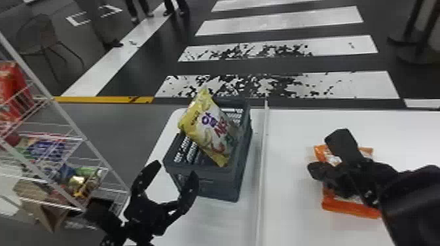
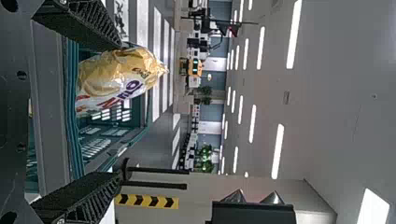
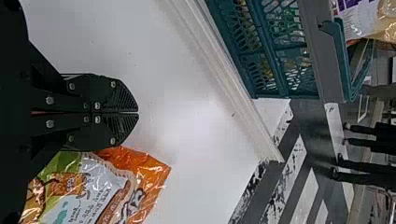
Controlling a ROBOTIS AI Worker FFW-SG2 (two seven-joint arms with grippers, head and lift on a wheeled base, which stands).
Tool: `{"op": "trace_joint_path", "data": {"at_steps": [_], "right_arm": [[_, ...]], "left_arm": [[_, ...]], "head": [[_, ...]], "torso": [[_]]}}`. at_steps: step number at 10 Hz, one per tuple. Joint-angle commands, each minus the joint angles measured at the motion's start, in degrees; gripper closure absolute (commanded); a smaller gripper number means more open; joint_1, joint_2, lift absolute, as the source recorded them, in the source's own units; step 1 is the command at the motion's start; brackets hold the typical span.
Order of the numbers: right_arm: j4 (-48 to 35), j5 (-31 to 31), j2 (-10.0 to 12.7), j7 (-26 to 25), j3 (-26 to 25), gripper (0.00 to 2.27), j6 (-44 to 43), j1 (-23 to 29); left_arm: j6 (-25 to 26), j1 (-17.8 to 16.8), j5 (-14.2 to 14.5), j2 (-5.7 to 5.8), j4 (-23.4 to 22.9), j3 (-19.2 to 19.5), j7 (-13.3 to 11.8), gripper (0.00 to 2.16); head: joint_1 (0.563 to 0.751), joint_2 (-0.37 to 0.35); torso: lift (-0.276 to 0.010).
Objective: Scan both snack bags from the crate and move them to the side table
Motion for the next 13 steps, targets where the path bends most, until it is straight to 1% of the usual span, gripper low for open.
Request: {"op": "trace_joint_path", "data": {"at_steps": [1, 3, 4, 6, 7, 8, 10, 12, 13], "right_arm": [[0.5, 0.2, 0.0, -0.1, -0.7, 2.13, -0.1, -0.1], [-0.4, 0.2, -0.1, -0.3, -2.0, 2.13, 0.1, 0.7], [-3.8, -0.2, -0.1, 0.2, -1.7, 2.13, 0.4, 2.4], [-10.5, -2.3, -0.1, 0.7, -1.8, 2.13, 2.7, 4.3], [-13.8, -2.4, -0.1, 0.7, -2.5, 2.13, 4.1, 4.8], [-15.1, -2.4, -0.1, 0.6, -4.0, 2.13, 4.3, 5.1], [-14.2, -1.7, -0.3, 0.1, -7.0, 2.13, 3.9, 5.0], [-11.5, -1.4, -0.7, 0.1, -9.6, 2.13, 2.7, 5.3], [-10.8, -1.5, -0.8, 0.1, -10.0, 2.13, 2.5, 5.8]], "left_arm": [[0.0, 0.0, 0.0, 0.00, 0.0, -0.1, 0.0, 0.03], [0.0, 0.0, 0.0, 0.00, 0.0, -0.1, 0.0, 0.03], [0.0, 0.0, 0.0, 0.00, 0.1, -0.1, 0.0, 0.03], [0.0, 0.0, 0.0, 0.00, 0.1, -0.1, 0.0, 0.03], [0.0, 0.1, 0.0, 0.00, 0.1, -0.1, 0.0, 0.03], [0.0, 0.2, 0.0, 0.00, 0.1, -0.1, 0.0, 0.03], [0.0, 0.2, 0.0, 0.18, 0.1, -0.1, 0.0, 0.03], [0.0, 0.1, 0.0, 0.26, 0.1, -0.1, 0.0, 0.03], [0.0, 0.0, 0.0, 0.26, 0.1, -0.1, 0.0, 0.03]], "head": [[0.695, 0.275], [0.695, 0.261], [0.695, 0.254], [0.695, 0.268], [0.695, 0.283], [0.695, 0.289], [0.695, 0.275], [0.695, 0.231], [0.695, 0.211]], "torso": [[-0.099], [-0.099], [-0.099], [-0.099], [-0.099], [-0.099], [-0.099], [-0.099], [-0.099]]}}
